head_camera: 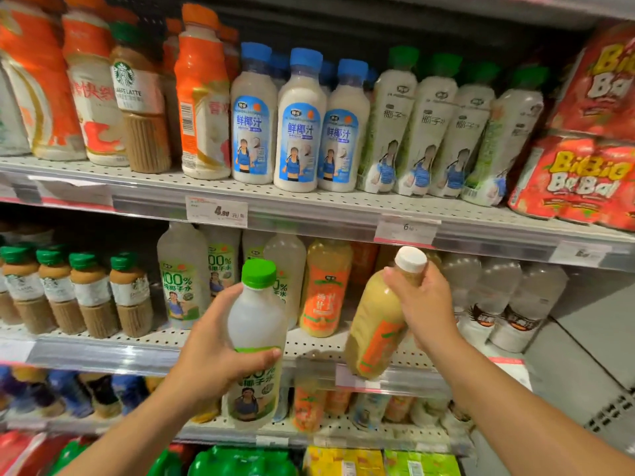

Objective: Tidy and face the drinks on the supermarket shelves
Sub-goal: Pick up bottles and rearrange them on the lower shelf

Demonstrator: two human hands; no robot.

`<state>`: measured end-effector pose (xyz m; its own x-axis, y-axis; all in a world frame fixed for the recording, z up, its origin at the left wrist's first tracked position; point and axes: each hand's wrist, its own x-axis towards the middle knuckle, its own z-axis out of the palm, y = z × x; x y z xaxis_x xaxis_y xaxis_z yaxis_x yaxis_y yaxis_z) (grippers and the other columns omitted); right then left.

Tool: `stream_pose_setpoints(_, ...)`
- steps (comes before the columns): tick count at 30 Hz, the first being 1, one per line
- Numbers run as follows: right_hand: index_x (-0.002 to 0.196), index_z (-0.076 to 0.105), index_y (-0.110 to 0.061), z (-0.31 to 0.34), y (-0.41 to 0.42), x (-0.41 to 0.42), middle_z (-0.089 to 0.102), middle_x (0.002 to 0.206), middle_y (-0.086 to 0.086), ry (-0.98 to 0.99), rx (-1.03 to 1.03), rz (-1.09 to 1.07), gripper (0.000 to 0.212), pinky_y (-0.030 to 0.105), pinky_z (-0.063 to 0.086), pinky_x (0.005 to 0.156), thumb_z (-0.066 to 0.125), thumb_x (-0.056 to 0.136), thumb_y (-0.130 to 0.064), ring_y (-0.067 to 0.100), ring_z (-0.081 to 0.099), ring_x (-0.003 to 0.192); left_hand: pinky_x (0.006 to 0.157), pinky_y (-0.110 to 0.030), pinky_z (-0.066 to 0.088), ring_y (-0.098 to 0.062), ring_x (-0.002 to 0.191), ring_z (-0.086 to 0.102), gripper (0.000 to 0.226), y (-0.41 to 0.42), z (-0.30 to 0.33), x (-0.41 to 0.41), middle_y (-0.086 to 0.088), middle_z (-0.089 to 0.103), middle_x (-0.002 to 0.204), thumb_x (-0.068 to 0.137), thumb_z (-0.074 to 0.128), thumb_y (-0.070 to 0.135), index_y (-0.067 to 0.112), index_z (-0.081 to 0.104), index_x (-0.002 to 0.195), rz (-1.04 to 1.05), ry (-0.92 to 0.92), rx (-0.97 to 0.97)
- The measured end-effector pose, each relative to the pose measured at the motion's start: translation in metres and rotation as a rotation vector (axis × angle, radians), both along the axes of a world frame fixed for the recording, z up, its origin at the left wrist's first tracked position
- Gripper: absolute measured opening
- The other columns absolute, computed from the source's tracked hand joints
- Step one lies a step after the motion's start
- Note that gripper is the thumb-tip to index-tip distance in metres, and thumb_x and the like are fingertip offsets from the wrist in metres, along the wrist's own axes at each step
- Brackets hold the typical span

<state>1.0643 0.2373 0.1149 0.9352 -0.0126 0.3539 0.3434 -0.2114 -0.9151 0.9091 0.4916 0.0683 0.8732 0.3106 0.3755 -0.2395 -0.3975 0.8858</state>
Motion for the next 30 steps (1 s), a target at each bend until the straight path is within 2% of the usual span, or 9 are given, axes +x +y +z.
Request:
stream_pose_setpoints(2,0.092,0.062,-0.033,0.0,0.0,0.003,0.068,0.09,-0.012,-0.018,-0.023,0.019,0.022,0.038,0.052,0.081,0.078,0.078,-0.029,0.007,0.064,0.087,0.072,-0.018,0.049,0.008,0.096,0.056,0.086,-0.005,0.002,0.002,0.033,0.054,0.107,0.054,0.094,0.024,0.057,0.045,0.115,0.007,-0.011,0.013)
stream_pose_setpoints(6,0.091,0.06,-0.029,-0.003,0.004,-0.001,0.066,0.083,-0.014,-0.082,-0.04,0.024,0.02,0.021,0.042,0.066,0.076,0.081,-0.029,-0.008,0.058,0.074,0.064,-0.011,0.051,0.006,0.093,0.058,0.085,-0.008,0.002,0.005,0.017,0.057,0.11,0.054,0.094,0.021,0.055,0.046,0.116,0.018,-0.011,-0.006)
stream_pose_setpoints(8,0.093,0.059,-0.028,-0.002,0.005,-0.001,0.065,0.085,-0.014,-0.082,-0.052,0.023,0.02,0.018,0.04,0.065,0.075,0.082,-0.03,-0.009,0.058,0.075,0.064,-0.008,0.05,0.006,0.093,0.058,0.086,-0.009,0.003,0.005,0.02,0.058,0.107,0.054,0.094,0.02,0.057,0.046,0.115,0.015,-0.016,-0.007)
stream_pose_setpoints(11,0.095,0.057,-0.03,0.001,0.01,-0.003,0.064,0.087,-0.016,-0.081,-0.139,0.015,0.022,0.022,0.04,0.066,0.074,0.081,-0.034,-0.005,0.058,0.078,0.063,-0.006,0.049,0.008,0.093,0.058,0.086,-0.011,0.003,0.005,0.034,0.055,0.1,0.054,0.094,0.017,0.066,0.046,0.107,-0.001,-0.035,0.0)
stream_pose_setpoints(16,0.105,0.055,-0.037,0.014,0.033,-0.003,0.063,0.095,-0.017,-0.05,-0.363,0.183,0.029,0.022,0.041,0.065,0.072,0.082,-0.036,-0.001,0.058,0.084,0.064,-0.009,0.051,0.006,0.096,0.059,0.086,-0.013,0.004,0.004,0.032,0.056,0.105,0.054,0.094,0.017,0.062,0.048,0.111,-0.021,-0.028,-0.007)
stream_pose_setpoints(21,0.112,0.059,-0.021,0.025,0.065,-0.002,0.065,0.106,-0.004,-0.065,-0.58,0.243,0.035,0.035,0.05,0.08,0.069,0.083,-0.039,0.017,0.06,0.095,0.067,-0.02,0.057,0.0,0.097,0.061,0.087,-0.011,0.003,-0.003,0.028,0.057,0.108,0.052,0.095,0.024,0.056,0.048,0.117,-0.018,-0.002,-0.021)
stream_pose_setpoints(25,0.094,0.063,-0.015,0.03,0.075,0.012,0.064,0.09,0.0,-0.002,-0.609,0.183,0.029,0.032,0.049,0.069,0.067,0.083,-0.041,0.022,0.061,0.083,0.071,-0.029,0.059,-0.01,0.098,0.064,0.09,-0.005,-0.001,-0.008,0.016,0.061,0.111,0.046,0.094,0.038,0.051,0.05,0.123,-0.009,0.014,-0.049)
stream_pose_setpoints(28,0.068,0.056,-0.014,0.024,0.059,0.031,0.057,0.066,0.001,0.039,-0.503,0.04,0.031,0.028,0.036,0.05,0.07,0.081,-0.038,0.02,0.054,0.062,0.072,-0.03,0.059,-0.01,0.097,0.064,0.091,-0.002,-0.002,-0.012,0.017,0.061,0.111,0.045,0.092,0.041,0.051,0.049,0.125,0.003,0.019,-0.066)
stream_pose_setpoints(30,0.065,0.055,-0.012,0.018,0.045,0.042,0.057,0.064,0.003,0.082,-0.389,-0.057,0.035,0.027,0.035,0.048,0.072,0.08,-0.039,0.019,0.053,0.058,0.073,-0.031,0.059,-0.009,0.097,0.063,0.09,0.001,-0.002,-0.013,0.018,0.06,0.11,0.046,0.092,0.039,0.051,0.048,0.124,0.015,0.018,-0.056)
